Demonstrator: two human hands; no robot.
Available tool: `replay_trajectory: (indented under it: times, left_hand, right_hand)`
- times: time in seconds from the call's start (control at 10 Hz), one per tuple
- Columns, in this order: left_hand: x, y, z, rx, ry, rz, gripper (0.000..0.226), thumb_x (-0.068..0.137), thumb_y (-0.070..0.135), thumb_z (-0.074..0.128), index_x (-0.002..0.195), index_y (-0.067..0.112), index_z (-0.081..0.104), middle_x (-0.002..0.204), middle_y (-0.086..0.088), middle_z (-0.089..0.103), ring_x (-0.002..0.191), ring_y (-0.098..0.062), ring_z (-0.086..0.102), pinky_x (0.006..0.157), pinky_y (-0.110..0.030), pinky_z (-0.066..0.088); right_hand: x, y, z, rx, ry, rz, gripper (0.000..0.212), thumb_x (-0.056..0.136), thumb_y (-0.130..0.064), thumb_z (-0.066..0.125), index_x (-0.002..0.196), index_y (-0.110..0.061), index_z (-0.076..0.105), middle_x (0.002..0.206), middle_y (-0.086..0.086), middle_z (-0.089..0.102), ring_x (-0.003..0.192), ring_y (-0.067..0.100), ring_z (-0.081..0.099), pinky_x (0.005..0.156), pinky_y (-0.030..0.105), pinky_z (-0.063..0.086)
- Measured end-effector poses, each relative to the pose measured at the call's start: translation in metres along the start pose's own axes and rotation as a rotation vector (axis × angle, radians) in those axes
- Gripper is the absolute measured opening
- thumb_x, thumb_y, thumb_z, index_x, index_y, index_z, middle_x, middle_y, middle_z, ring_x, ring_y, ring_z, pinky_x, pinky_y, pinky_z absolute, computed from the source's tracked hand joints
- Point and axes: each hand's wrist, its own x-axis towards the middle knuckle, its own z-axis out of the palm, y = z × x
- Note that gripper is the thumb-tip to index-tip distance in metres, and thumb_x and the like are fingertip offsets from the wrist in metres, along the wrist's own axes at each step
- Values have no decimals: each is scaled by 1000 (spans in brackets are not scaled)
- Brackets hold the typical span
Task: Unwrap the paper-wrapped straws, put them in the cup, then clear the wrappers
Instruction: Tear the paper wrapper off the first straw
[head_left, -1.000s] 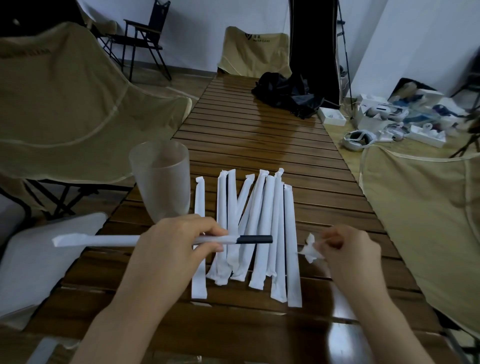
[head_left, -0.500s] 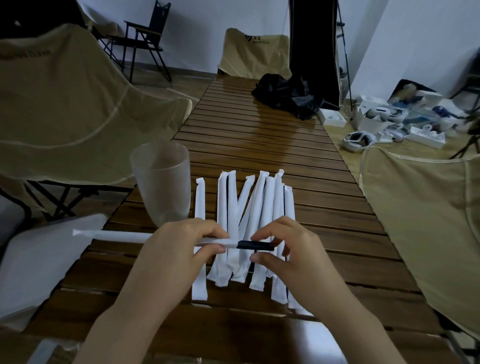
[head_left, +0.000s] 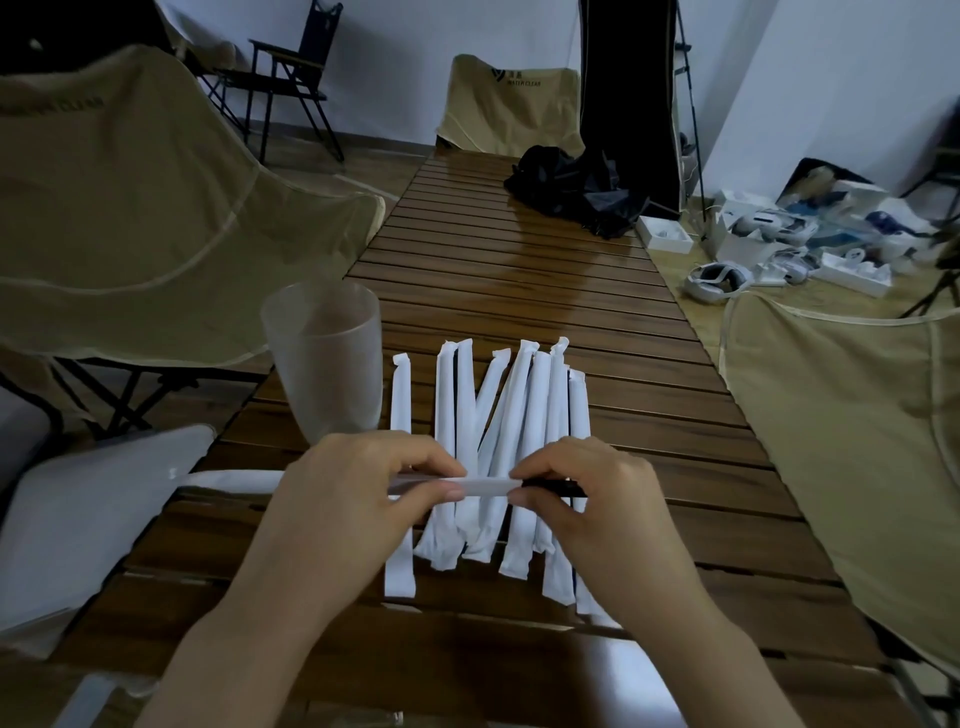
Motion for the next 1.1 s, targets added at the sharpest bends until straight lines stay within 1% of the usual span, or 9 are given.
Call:
replay_trajectory:
  times: [0.1,0.2,0.3,0.4,0.5,0.6,0.7,0.9,1.1]
  left_hand:
    - [7,5,5,-68,11,197,28,91,49,50,89,31,71,82,16,65,78,-2,62,64,-6,51]
    - [-1,17,4,-170,20,79,14,89,35,62,82,29,73,83,19,69,83,-2,65,75,-13,52]
    - [-4,12,18,-247,118,146,14,91,32,60,88,37,73,83,15,70,80,-3,65,76,-19,52]
    - [3,-3,22,-396,-301,775,37,101,18,36,130,37,49,106,16,66,92,6,62,84,6,32]
    - [21,-28,27,-1154,-1158,742,48,100,14,25,144,34,29,142,31,39,127,18,33,101,4,15]
    - [1,5,13,-469,-695,533,35,100,22,45,123,48,46,108,37,53,111,13,50,94,6,24]
    - [-13,34,2,-26,77,112,16,91,28,61,94,41,69,81,32,60,93,2,61,85,-11,45]
    - [-4,39,4,-231,151,-79,12,86,26,66,78,31,75,72,21,69,73,-2,66,67,-20,54]
    - [-1,36,10,-4,189,-138,10,82,47,65,74,48,71,59,34,56,59,5,58,56,-9,38]
  right_hand:
    - [1,-6,6,1,9,-58,4,79,-25,70,76,-25,71,73,-14,66,69,4,60,64,27,54]
    - [1,-9,9,13,84,-34,11,77,-14,70,68,-21,67,67,-12,64,65,4,58,58,16,49]
    - [-2,-11,9,3,142,39,27,77,3,70,66,-20,64,64,-12,61,66,5,57,60,13,46]
    - [-3,-13,8,64,167,108,37,77,9,66,63,-24,59,60,-14,57,66,4,56,54,8,39]
    - [-5,-14,6,193,182,162,34,79,10,65,63,-19,62,57,-8,58,56,7,52,51,10,36]
    - [-5,-17,3,312,190,225,28,79,11,63,64,-13,64,56,-4,60,49,6,48,48,11,33]
    - [-4,-18,4,299,199,228,28,79,11,64,64,-12,64,56,-8,59,50,4,50,48,10,35]
    - [1,-13,5,-11,155,-26,15,76,-7,74,73,-20,66,75,-10,63,70,4,58,59,13,47]
    - [0,-16,9,-55,231,-102,19,69,3,60,68,-15,64,68,-8,58,64,10,55,53,20,43]
